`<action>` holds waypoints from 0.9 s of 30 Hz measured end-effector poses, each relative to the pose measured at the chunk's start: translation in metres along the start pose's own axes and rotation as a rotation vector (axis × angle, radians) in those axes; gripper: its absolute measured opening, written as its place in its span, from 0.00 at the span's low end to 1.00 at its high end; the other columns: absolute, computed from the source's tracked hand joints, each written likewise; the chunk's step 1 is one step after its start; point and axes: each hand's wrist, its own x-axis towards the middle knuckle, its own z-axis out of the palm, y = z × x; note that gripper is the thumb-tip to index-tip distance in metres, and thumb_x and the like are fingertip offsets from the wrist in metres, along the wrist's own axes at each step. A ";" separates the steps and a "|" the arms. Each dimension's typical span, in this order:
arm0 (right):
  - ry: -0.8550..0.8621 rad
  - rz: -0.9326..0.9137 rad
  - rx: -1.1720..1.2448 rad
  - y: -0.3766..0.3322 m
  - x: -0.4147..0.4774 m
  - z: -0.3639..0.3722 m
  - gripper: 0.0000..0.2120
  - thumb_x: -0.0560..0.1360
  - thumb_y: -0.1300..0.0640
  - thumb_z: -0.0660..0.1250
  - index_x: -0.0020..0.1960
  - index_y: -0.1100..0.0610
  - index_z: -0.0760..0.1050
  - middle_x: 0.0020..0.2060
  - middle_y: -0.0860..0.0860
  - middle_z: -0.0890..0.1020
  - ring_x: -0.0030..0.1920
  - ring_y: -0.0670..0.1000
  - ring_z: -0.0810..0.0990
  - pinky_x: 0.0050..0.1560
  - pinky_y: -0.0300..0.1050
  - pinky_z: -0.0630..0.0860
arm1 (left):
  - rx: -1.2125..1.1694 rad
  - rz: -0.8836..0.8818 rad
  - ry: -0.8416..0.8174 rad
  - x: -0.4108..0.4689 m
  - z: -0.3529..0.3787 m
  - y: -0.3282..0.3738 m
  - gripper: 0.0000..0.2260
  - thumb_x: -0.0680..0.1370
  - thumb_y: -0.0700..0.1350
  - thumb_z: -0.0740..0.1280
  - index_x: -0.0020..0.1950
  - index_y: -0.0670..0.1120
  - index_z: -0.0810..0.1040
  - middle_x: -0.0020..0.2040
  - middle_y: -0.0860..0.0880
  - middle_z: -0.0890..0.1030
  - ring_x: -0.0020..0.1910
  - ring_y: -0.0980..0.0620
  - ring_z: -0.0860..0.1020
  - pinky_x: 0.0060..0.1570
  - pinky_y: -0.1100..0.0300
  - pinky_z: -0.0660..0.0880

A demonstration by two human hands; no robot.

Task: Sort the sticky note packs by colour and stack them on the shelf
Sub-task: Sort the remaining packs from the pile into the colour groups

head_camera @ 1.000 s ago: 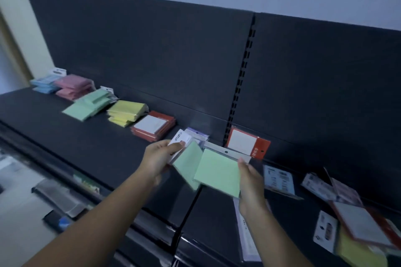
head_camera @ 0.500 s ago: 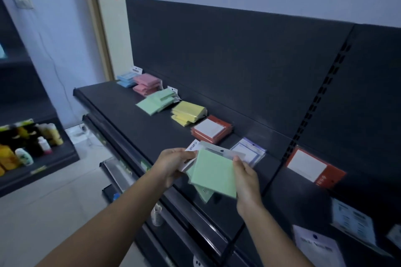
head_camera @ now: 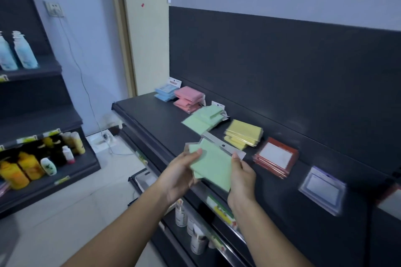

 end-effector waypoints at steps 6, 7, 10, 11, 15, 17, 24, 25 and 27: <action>0.025 0.010 -0.005 0.022 -0.004 0.071 0.11 0.79 0.53 0.61 0.42 0.56 0.76 0.39 0.50 0.84 0.39 0.48 0.83 0.35 0.39 0.77 | 0.151 0.014 0.175 0.013 -0.056 0.041 0.10 0.76 0.36 0.66 0.57 0.40 0.75 0.46 0.45 0.85 0.40 0.51 0.83 0.32 0.62 0.79; 0.022 0.006 -0.012 0.025 -0.003 0.079 0.11 0.79 0.52 0.60 0.43 0.56 0.76 0.40 0.51 0.83 0.40 0.48 0.83 0.36 0.39 0.77 | 0.151 0.018 0.190 0.016 -0.063 0.045 0.12 0.76 0.35 0.66 0.60 0.39 0.74 0.49 0.43 0.84 0.42 0.50 0.83 0.33 0.61 0.80; -0.024 0.025 -0.025 0.030 0.004 0.099 0.10 0.79 0.51 0.60 0.45 0.55 0.76 0.40 0.50 0.84 0.38 0.46 0.83 0.32 0.37 0.76 | 0.156 0.063 0.226 0.027 -0.080 0.057 0.17 0.76 0.35 0.66 0.64 0.38 0.71 0.56 0.41 0.81 0.46 0.48 0.81 0.35 0.60 0.80; -0.043 0.038 -0.033 0.030 0.009 0.105 0.09 0.79 0.51 0.60 0.46 0.54 0.76 0.41 0.49 0.84 0.39 0.45 0.83 0.33 0.37 0.76 | 0.160 0.085 0.248 0.033 -0.084 0.061 0.19 0.75 0.35 0.67 0.65 0.39 0.70 0.56 0.41 0.81 0.47 0.47 0.81 0.36 0.59 0.80; -0.107 0.028 -0.081 0.026 0.034 0.124 0.03 0.76 0.57 0.66 0.49 0.54 0.75 0.44 0.50 0.84 0.41 0.47 0.83 0.36 0.38 0.76 | 0.232 0.168 0.410 0.070 -0.091 0.071 0.25 0.72 0.36 0.72 0.63 0.41 0.62 0.60 0.40 0.75 0.54 0.43 0.79 0.52 0.48 0.78; -0.097 0.002 -0.070 0.024 0.049 0.134 0.05 0.75 0.61 0.67 0.50 0.55 0.74 0.43 0.50 0.84 0.39 0.45 0.83 0.35 0.35 0.76 | 0.253 0.184 0.463 0.092 -0.091 0.075 0.23 0.71 0.37 0.73 0.57 0.44 0.63 0.60 0.40 0.73 0.56 0.41 0.78 0.55 0.44 0.77; 0.079 -0.124 -0.042 -0.001 0.128 0.157 0.09 0.75 0.62 0.67 0.54 0.60 0.73 0.43 0.51 0.82 0.37 0.47 0.80 0.26 0.37 0.75 | 0.266 0.206 0.248 0.184 -0.073 0.101 0.13 0.74 0.31 0.66 0.58 0.38 0.74 0.49 0.43 0.79 0.42 0.49 0.79 0.43 0.58 0.76; 0.087 -0.125 -0.058 -0.004 0.139 0.159 0.09 0.75 0.61 0.67 0.54 0.59 0.72 0.42 0.51 0.81 0.36 0.47 0.79 0.24 0.36 0.73 | 0.295 0.198 0.227 0.195 -0.070 0.105 0.13 0.75 0.31 0.65 0.59 0.39 0.74 0.49 0.44 0.80 0.42 0.49 0.79 0.42 0.59 0.76; 0.110 -0.129 -0.095 -0.009 0.161 0.164 0.09 0.74 0.59 0.68 0.53 0.59 0.72 0.43 0.52 0.81 0.36 0.48 0.78 0.24 0.38 0.71 | 0.345 0.198 0.203 0.217 -0.065 0.113 0.14 0.75 0.31 0.64 0.60 0.40 0.75 0.49 0.45 0.81 0.42 0.50 0.79 0.41 0.60 0.76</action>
